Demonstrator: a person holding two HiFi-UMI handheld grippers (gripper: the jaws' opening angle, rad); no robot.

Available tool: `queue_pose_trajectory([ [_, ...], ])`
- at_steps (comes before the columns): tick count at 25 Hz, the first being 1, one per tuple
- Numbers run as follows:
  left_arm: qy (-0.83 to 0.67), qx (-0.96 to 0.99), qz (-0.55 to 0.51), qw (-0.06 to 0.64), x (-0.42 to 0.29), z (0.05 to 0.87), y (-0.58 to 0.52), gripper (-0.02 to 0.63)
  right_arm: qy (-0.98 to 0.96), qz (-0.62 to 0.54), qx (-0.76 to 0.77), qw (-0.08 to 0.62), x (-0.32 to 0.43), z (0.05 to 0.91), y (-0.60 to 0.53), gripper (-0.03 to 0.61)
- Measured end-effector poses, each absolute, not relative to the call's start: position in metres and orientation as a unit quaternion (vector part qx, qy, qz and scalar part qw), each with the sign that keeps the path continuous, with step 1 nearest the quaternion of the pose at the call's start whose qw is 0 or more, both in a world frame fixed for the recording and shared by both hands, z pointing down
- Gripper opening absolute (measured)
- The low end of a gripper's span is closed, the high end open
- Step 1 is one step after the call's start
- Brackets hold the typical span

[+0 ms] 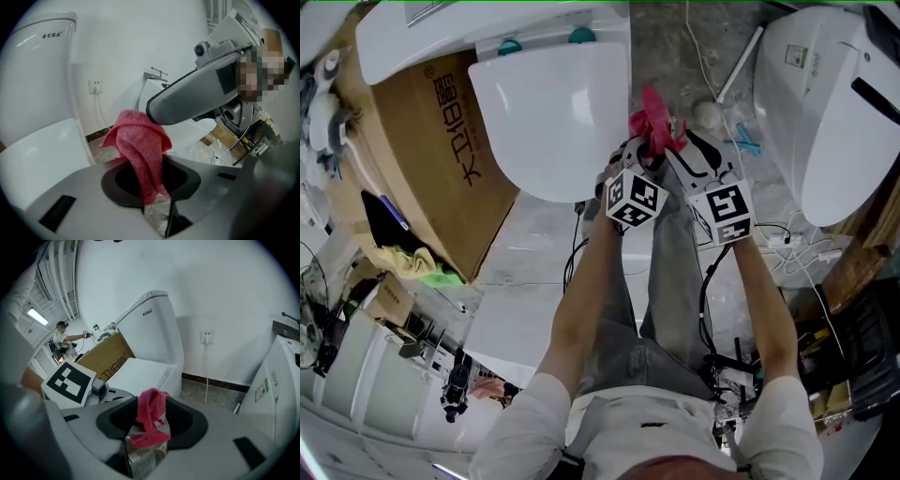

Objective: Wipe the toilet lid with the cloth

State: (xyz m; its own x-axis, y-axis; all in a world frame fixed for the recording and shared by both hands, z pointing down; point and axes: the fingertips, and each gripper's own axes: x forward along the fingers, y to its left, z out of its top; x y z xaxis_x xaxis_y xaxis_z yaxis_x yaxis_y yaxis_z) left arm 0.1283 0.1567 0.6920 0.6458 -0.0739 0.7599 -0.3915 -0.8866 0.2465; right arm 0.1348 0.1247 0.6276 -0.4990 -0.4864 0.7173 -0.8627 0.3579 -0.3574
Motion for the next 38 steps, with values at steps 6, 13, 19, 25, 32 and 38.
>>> queue_pose_trajectory([
  [6, -0.106, 0.886, 0.403, 0.204, 0.104, 0.697, 0.163, 0.109, -0.767, 0.381, 0.446, 0.261, 0.121, 0.630, 0.137, 0.198],
  [13, -0.098, 0.876, 0.424, 0.207, 0.044, 0.715, 0.160, 0.109, -0.762, 0.386, 0.446, 0.267, 0.082, 0.639, 0.142, 0.198],
  [19, -0.107, 0.873, 0.422, 0.219, 0.007, 0.721, 0.158, 0.109, -0.772, 0.377, 0.431, 0.278, 0.039, 0.644, 0.136, 0.198],
  [25, -0.124, 0.872, 0.415, 0.226, -0.034, 0.722, 0.146, 0.109, -0.780, 0.370, 0.414, 0.288, -0.002, 0.644, 0.126, 0.198],
  [32, -0.155, 0.868, 0.410, 0.235, -0.086, 0.722, 0.132, 0.109, -0.790, 0.365, 0.392, 0.298, -0.047, 0.641, 0.117, 0.198],
  [38, -0.179, 0.862, 0.409, 0.241, -0.128, 0.723, 0.122, 0.109, -0.797, 0.359, 0.377, 0.307, -0.077, 0.641, 0.114, 0.198],
])
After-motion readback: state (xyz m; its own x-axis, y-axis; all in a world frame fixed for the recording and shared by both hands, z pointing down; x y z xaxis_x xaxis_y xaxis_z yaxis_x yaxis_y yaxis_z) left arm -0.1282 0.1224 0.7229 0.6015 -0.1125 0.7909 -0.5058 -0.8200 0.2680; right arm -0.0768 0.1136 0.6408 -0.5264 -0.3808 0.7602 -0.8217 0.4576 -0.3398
